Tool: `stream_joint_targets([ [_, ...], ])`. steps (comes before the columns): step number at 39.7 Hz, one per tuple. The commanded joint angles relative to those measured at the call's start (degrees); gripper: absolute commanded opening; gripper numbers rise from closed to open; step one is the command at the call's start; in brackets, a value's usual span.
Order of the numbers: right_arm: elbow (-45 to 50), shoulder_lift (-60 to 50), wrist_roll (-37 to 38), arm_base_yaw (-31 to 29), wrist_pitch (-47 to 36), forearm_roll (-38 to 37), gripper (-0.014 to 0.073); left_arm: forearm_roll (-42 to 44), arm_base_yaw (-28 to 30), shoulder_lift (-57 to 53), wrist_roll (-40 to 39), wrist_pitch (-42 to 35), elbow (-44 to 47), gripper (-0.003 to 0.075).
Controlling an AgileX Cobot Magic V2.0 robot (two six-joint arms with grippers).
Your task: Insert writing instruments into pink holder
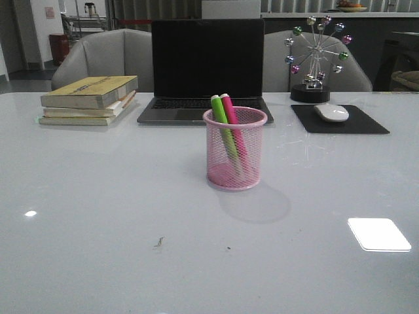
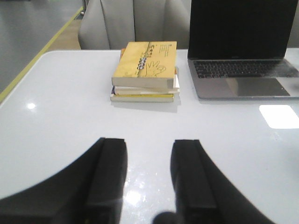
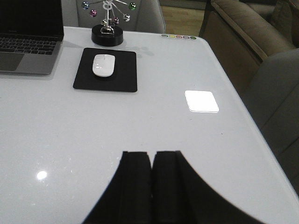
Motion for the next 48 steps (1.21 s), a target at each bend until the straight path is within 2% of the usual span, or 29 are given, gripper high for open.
stream_joint_targets([
  [1, -1.47, 0.15, -0.29, -0.21, -3.89, -1.24, 0.0066, -0.58, -0.32, 2.84, -0.20, -4.82, -1.62, 0.0312],
  [14, -1.47, 0.15, -0.29, -0.21, -3.89, -1.24, 0.0066, -0.58, -0.32, 16.70, -0.20, -4.82, -1.62, 0.0312],
  [22, -1.47, 0.15, -0.29, -0.15, -3.78, -1.24, 0.0066, -0.58, -2.62, 21.05, -0.20, -4.68, -1.27, 0.0312],
  [30, -1.47, -0.02, -0.29, -0.14, -3.84, -1.01, 0.0066, 0.37, -2.89, 20.25, -0.20, -4.78, -1.81, 0.0312],
  [33, -1.47, -1.03, -0.29, -0.14, -4.03, 2.17, 0.0066, 1.50, -2.96, 19.15, -0.20, -4.92, -1.93, 0.0312],
  [37, -1.07, -3.91, -0.29, -0.14, -4.19, 11.08, 0.0066, 2.08, -2.96, 16.61, -0.20, -4.91, -1.93, 0.0312],
  [39, -0.26, -5.02, -0.29, -0.14, -4.73, 13.22, 0.0066, 2.56, -2.96, 15.14, -0.20, -4.91, -1.93, 0.0312],
  [48, 9.36, -12.94, -0.29, -0.14, -6.39, 15.04, 0.0066, 2.63, -2.96, 6.23, -0.20, -4.91, -1.93, 0.0312],
])
